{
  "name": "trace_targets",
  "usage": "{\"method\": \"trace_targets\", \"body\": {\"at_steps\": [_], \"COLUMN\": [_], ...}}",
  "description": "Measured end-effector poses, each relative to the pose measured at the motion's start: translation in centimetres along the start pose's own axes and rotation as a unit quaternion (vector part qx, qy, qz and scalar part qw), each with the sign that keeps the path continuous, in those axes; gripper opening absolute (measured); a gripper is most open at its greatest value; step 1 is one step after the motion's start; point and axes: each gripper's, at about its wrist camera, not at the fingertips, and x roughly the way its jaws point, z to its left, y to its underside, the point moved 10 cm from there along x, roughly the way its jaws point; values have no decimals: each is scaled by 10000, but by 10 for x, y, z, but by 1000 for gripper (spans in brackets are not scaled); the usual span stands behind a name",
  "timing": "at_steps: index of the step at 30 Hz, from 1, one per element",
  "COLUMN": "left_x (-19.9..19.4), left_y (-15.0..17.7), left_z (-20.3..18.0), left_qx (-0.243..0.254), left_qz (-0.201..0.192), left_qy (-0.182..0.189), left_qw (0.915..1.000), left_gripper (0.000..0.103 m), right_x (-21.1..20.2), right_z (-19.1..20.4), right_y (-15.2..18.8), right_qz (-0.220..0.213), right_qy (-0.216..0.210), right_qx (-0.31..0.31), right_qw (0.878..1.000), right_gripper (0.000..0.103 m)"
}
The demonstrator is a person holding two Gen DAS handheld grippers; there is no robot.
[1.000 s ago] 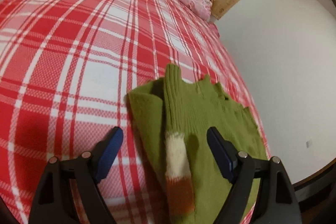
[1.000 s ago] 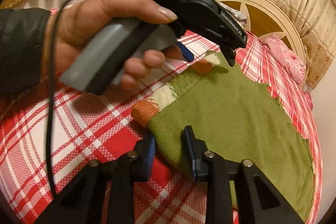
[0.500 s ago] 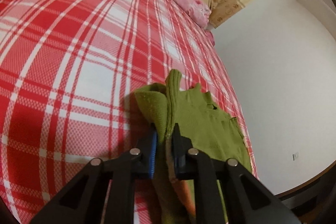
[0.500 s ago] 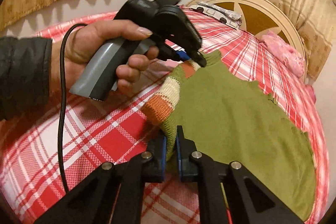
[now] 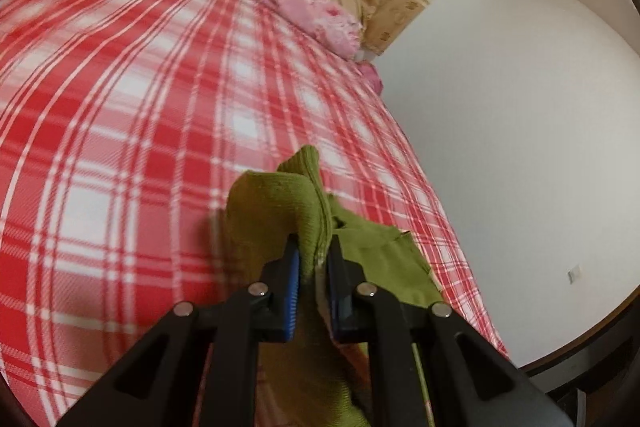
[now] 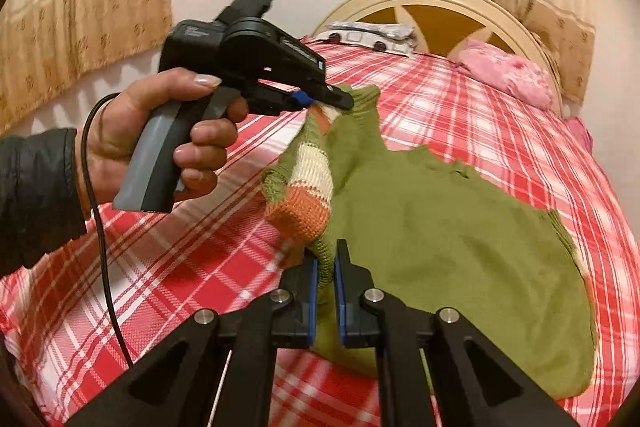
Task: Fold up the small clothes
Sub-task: 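Grasp the side edge with the left gripper and fold it across the sweater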
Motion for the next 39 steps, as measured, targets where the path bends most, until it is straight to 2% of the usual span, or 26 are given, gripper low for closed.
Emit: {"method": "trace_targets", "body": {"at_steps": [6, 15, 25, 33, 34, 36, 39], "left_x": [21, 81, 135, 169, 171, 175, 181], "left_y": [-4, 2, 32, 59, 61, 66, 73], "left_z": [-47, -100, -162, -176, -178, -184, -199], "left_qx": [334, 602, 1131, 1401, 1420, 1466, 1583], "left_qz": [14, 310, 747, 1061, 1087, 1126, 1209], "left_qy": [75, 174, 177, 21, 24, 77, 166], "left_qw": [9994, 9976, 9906, 9844, 9839, 9827, 9798], "left_gripper": [12, 12, 12, 12, 11, 1, 1], "right_x": [-20, -42, -67, -71, -72, -76, -76], "right_z": [-41, -103, -169, -202, -208, -219, -228], "right_y": [-1, 13, 57, 98, 104, 112, 119], "right_qz": [-230, -319, -243, -28, -6, -1, 65], "right_qy": [178, 511, 620, 553, 601, 630, 451], "right_qx": [311, 701, 1490, 2168, 2235, 2439, 2689], "right_qw": [9991, 9957, 9866, 9747, 9728, 9678, 9621], "right_gripper": [6, 6, 6, 5, 3, 2, 2]}}
